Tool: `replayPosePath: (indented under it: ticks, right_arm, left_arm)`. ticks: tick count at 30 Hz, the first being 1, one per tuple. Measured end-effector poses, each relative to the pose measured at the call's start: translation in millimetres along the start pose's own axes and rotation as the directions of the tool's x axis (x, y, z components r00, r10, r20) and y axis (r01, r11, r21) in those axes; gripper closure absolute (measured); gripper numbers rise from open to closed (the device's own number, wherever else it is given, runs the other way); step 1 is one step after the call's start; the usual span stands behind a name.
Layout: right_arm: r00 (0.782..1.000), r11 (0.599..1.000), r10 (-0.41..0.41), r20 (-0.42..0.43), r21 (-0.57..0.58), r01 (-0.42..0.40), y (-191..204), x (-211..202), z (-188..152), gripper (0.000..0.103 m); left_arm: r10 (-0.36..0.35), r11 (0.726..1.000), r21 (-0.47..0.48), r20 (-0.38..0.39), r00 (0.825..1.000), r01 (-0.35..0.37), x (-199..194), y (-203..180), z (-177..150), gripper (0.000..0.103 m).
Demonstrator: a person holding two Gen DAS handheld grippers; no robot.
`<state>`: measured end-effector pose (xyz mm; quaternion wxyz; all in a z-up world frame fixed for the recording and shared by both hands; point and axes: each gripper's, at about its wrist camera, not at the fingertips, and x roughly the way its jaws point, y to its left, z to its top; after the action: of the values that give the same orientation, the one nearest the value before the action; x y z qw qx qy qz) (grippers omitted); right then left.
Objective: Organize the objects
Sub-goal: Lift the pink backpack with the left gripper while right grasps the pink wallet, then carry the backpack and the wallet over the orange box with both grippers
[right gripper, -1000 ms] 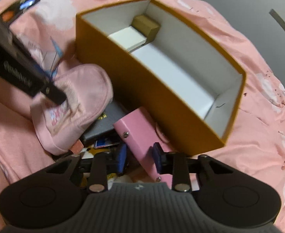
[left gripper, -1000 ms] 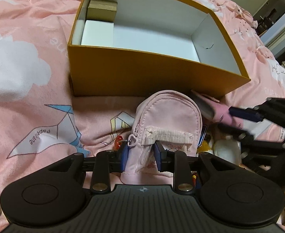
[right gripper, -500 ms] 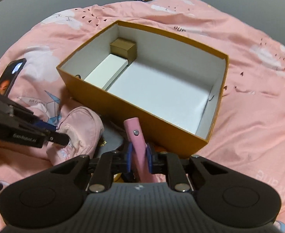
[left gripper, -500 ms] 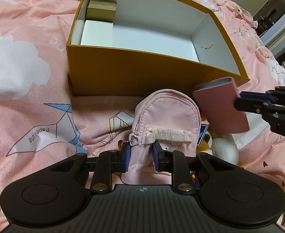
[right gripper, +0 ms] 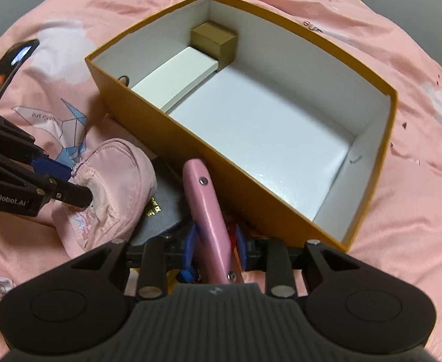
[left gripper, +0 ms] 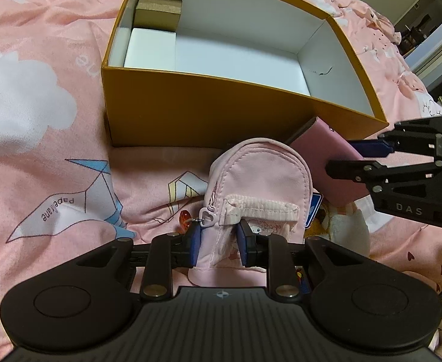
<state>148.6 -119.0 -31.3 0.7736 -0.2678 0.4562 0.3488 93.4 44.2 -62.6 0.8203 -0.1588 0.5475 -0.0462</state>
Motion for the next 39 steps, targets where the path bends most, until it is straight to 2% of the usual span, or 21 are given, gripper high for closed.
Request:
replayPosePath:
  ticks: [7, 11, 16, 22, 27, 31, 33, 36, 39]
  right_arm:
    - [0.999, 0.998, -0.038, 0.003, -0.052, 0.038, 9.7, -8.2, 1.0, 0.08]
    - [0.999, 1.0, -0.026, 0.044, 0.017, 0.025, 4.0, -27.4, -7.2, 0.081]
    - [0.993, 0.988, 0.027, 0.114, 0.149, -0.044, -11.3, -55.1, -14.7, 0.083]
    - [0.967, 0.951, 0.091, 0.239, 0.266, -0.155, -31.4, -92.2, -11.4, 0.084]
    - [0.935, 0.923, 0.071, 0.349, 0.333, -0.194, -49.2, -117.1, 0.5, 0.084]
    - [0.909, 0.886, 0.026, 0.416, 0.411, -0.213, -68.9, -120.3, 15.1, 0.084]
    - [0.904, 0.856, 0.03, 0.427, 0.456, -0.244, -78.5, -109.7, 23.7, 0.084]
    - [0.908, 0.795, 0.057, 0.415, 0.531, -0.293, -91.1, -79.7, 33.5, 0.084]
    - [0.921, 0.741, 0.078, 0.381, 0.597, -0.309, -96.4, -41.3, 42.3, 0.084]
  left_arm:
    - [-0.015, 1.0, -0.002, 0.024, 1.0, 0.015, -5.5, 0.3, -3.9, 0.084]
    - [-0.037, 0.999, -0.013, 0.052, 0.998, 0.037, -16.9, 0.9, -7.3, 0.087]
    - [-0.072, 0.997, 0.0, 0.106, 0.992, 0.073, -41.9, -3.7, -8.5, 0.088]
    - [-0.108, 0.994, 0.015, 0.196, 0.975, 0.107, -80.6, -8.3, 4.6, 0.088]
    - [-0.131, 0.991, 0.043, 0.278, 0.952, 0.124, -107.8, -17.3, 36.4, 0.088]
    - [-0.136, 0.991, 0.032, 0.329, 0.934, 0.133, -118.1, -17.7, 66.3, 0.088]
    - [-0.124, 0.992, 0.02, 0.338, 0.933, 0.125, -114.8, -14.9, 81.8, 0.088]
    - [-0.093, 0.995, -0.016, 0.311, 0.946, 0.103, -98.9, -2.5, 102.5, 0.088]
    - [-0.036, 0.997, -0.056, 0.276, 0.961, 0.053, -75.5, 10.8, 116.7, 0.088]
